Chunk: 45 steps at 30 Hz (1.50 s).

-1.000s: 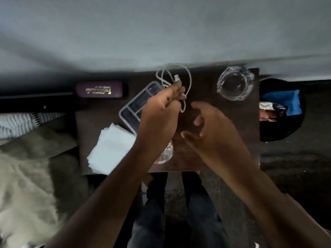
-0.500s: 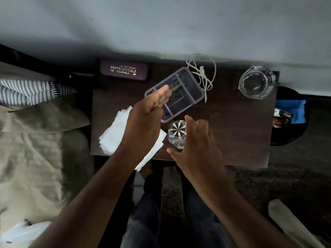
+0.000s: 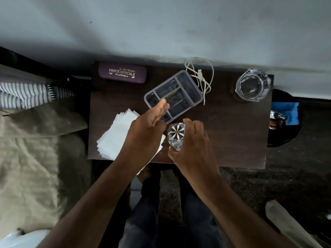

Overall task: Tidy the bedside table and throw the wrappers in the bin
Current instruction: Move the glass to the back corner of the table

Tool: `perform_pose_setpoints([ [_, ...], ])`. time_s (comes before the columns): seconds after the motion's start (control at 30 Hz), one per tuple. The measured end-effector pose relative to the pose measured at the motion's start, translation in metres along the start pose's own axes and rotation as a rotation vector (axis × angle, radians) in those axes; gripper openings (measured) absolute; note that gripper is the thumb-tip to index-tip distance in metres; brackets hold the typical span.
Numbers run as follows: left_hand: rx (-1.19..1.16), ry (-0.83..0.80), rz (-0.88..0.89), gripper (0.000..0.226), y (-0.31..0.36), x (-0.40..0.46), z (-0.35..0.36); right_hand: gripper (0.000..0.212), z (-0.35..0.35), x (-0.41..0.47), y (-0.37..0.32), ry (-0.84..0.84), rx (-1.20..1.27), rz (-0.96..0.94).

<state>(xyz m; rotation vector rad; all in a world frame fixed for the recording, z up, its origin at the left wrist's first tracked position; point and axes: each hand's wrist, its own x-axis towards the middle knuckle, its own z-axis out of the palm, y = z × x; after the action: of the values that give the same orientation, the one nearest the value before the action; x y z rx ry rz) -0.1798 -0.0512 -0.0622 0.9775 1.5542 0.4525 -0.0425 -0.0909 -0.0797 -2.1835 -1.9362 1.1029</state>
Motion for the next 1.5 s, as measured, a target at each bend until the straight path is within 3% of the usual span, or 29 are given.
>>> perform_pose_setpoints([
  [0.43, -0.149, 0.008, 0.044, 0.043, 0.016, 0.004, 0.036, 0.077, -0.062, 0.010, 0.018, 0.110, 0.083, 0.041],
  [0.53, -0.120, -0.045, 0.104, 0.041, 0.029, 0.010, 0.051, 0.069, -0.089, 0.019, 0.039, 0.198, 0.075, 0.096],
  [0.8, -0.078, -0.119, 0.192, 0.048, 0.057, 0.041, 0.094, 0.072, -0.156, 0.056, 0.105, 0.371, 0.112, 0.180],
  [1.23, -0.081, -0.108, 0.108, 0.052, 0.082, 0.067, 0.144, 0.059, -0.177, 0.112, 0.159, 0.364, 0.119, 0.099],
  [1.5, -0.088, -0.035, 0.105, 0.062, 0.079, 0.073, 0.138, 0.068, -0.174, 0.124, 0.149, 0.276, 0.044, 0.138],
])
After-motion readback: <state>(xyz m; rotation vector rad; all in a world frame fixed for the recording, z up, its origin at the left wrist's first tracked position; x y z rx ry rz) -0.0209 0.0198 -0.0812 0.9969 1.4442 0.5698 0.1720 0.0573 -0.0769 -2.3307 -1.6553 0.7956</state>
